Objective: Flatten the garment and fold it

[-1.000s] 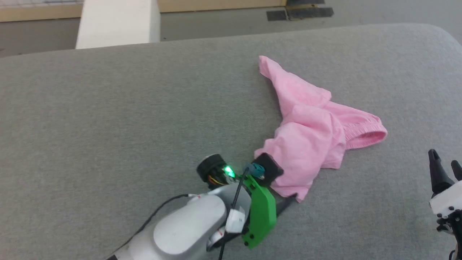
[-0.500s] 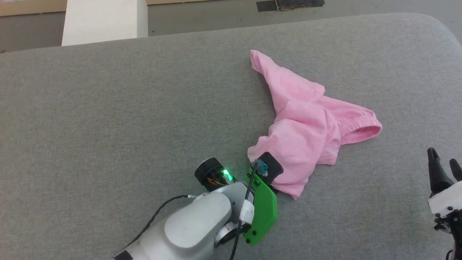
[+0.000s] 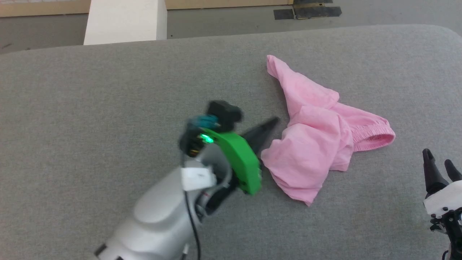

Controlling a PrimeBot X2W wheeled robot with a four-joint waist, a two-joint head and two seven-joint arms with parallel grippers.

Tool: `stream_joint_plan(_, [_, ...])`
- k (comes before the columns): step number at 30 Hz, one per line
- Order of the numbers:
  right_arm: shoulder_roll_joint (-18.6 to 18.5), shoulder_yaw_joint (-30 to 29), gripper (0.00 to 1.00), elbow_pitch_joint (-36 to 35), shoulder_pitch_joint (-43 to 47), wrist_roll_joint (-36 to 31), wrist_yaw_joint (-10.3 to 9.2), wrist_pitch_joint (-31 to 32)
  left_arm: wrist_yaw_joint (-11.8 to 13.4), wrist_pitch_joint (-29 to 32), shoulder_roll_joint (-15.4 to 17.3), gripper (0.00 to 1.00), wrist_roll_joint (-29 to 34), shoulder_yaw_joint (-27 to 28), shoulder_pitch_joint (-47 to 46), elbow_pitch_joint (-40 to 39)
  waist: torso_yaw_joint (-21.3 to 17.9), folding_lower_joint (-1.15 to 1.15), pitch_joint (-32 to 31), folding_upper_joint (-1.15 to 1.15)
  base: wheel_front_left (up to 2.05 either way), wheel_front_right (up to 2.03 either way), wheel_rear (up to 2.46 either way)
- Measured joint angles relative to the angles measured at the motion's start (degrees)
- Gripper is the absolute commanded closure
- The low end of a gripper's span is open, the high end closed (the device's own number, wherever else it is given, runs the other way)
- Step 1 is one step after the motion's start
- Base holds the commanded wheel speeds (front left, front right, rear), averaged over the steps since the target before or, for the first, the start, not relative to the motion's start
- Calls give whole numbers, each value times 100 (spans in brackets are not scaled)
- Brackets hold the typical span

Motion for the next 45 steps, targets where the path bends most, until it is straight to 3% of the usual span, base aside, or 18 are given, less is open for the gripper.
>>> stream_joint_plan(6, [1, 116, 0, 22, 1, 0, 0, 8, 784, -606, 814, 100, -146, 1042, 265, 35, 101, 0, -167, 0, 0, 0, 0])
stream_joint_plan(7, [1, 118, 0, 26, 4, 0, 0, 8, 895, -688, 956, 65, -187, 1180, 392, 36, 116, 0, -195, -1, 0, 0, 0])
stream_joint_plan(8, [1, 114, 0, 31, 11, 0, 0, 8, 975, -743, 1034, 0, -233, 1282, 505, 31, 130, 0, -216, 0, 0, 0, 0])
stream_joint_plan(12, [0, 93, 0, 53, 132, 0, 0, 8, 1245, -947, 1328, 0, -336, 1544, 950, -120, 219, 0, -305, 0, 0, 0, 0])
stream_joint_plan(16, [1, 74, 0, 63, 238, 0, 0, 8, 1266, -966, 1436, 0, -64, 1274, 1007, -533, 323, 0, -378, 0, 0, 0, 0])
stream_joint_plan(19, [1, 118, 0, 64, 238, 0, 0, 9, 1067, -689, 1355, 0, 356, 716, 785, -883, 341, 0, -426, 0, 0, 0, 0])
stream_joint_plan(23, [3, 252, 0, 71, 234, 11, 0, 14, 538, -48, 903, 0, 751, -188, 177, -1109, 228, 0, -442, 0, 0, 0, 0])
stream_joint_plan(26, [1, 336, 0, 122, 222, 93, 0, 3, 37, 614, 525, 0, 849, -891, -188, -975, 68, 0, -426, 0, 0, 0, 0])
stream_joint_plan(29, [3, 383, 0, 201, 219, 156, 0, -71, -232, 1273, 313, 0, 883, -1426, -357, -586, -153, 0, -383, 0, 0, 0, 0])
stream_joint_plan(33, [2, 337, 0, 300, 219, 215, 0, -220, -302, 1828, 327, 0, 1094, -1814, -503, 77, -504, 0, -267, 0, 0, 0, 0])
stream_joint_plan(41, [-2, 293, 0, 506, 220, 309, 0, -457, -163, 2390, 364, 0, 1084, -1949, -573, 831, -994, 0, 56, 0, 0, 0, 0])
stream_joint_plan(42, [-2, 296, 0, 531, 220, 313, 0, -481, -141, 2425, 352, 21, 1065, -1938, -577, 840, -1026, 0, 99, 0, 0, 0, 0])
stream_joint_plan(43, [-2, 303, 0, 557, 220, 313, 0, -499, -137, 2435, 331, 95, 1055, -1927, -583, 844, -1051, 0, 139, 0, 0, 0, 0])
stream_joint_plan(45, [-2, 312, 0, 594, 218, 313, 0, -508, -138, 2451, 271, 100, 998, -1897, -585, 850, -1069, 0, 194, 0, 0, 0, 0])
